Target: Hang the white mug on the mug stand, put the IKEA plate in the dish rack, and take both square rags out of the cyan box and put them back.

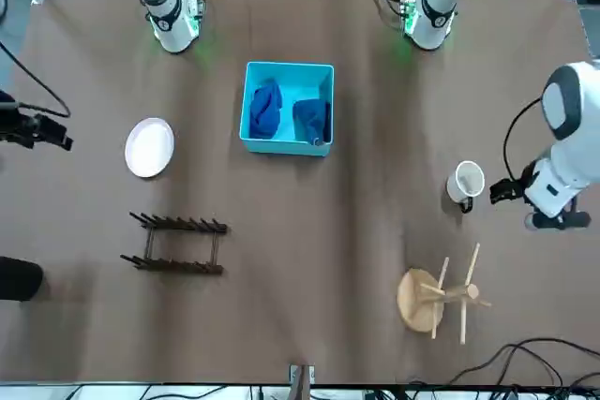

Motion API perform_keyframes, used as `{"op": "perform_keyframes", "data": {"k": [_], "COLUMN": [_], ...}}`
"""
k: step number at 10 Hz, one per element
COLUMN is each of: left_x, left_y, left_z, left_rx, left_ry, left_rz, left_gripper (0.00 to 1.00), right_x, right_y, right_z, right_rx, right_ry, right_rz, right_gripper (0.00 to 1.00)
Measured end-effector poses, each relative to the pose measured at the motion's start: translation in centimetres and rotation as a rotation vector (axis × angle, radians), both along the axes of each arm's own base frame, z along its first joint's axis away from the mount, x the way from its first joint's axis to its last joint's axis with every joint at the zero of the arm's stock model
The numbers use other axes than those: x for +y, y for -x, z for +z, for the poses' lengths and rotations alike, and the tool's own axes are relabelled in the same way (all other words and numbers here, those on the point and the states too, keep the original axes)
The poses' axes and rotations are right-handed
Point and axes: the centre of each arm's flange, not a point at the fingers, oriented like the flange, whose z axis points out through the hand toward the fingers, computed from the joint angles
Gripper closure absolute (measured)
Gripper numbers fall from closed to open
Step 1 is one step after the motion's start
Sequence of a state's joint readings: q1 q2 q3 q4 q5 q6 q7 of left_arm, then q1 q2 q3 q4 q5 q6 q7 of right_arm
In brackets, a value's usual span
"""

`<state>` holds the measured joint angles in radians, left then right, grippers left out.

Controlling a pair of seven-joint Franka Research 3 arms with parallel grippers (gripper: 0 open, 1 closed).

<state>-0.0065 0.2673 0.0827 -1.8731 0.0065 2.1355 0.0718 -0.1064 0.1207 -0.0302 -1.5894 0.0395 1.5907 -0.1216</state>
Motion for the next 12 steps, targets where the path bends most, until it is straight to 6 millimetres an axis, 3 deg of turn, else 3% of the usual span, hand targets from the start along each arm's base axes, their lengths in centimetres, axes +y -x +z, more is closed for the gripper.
{"op": "perform_keyframes", "data": {"k": [2, 4, 7, 12], "left_x": [0.7, 0.6, 0.6, 1.9], "left_y": [1.6, 2.7, 4.1, 6.3], "left_z": [-4.9, -8.4, -11.0, -13.2], "left_rx": [0.015, 0.036, 0.082, 0.14], "left_ry": [-0.002, -0.002, 0.001, 0.014], "left_rz": [0.007, 0.006, -0.005, -0.102], "left_gripper": [0.0, 0.0, 0.01, 0.03], "right_x": [-5.1, -8.0, -9.6, -8.6], "right_y": [1.5, 3.4, 7.0, 9.8], "right_z": [-7.2, -13.6, -22.2, -32.6], "right_rx": [0.05, 0.051, 0.003, -0.021], "right_ry": [-0.032, -0.046, -0.035, -0.014], "right_rz": [0.068, 0.092, 0.125, 0.131], "right_gripper": [0.0, 0.0, 0.0, 0.04]}}
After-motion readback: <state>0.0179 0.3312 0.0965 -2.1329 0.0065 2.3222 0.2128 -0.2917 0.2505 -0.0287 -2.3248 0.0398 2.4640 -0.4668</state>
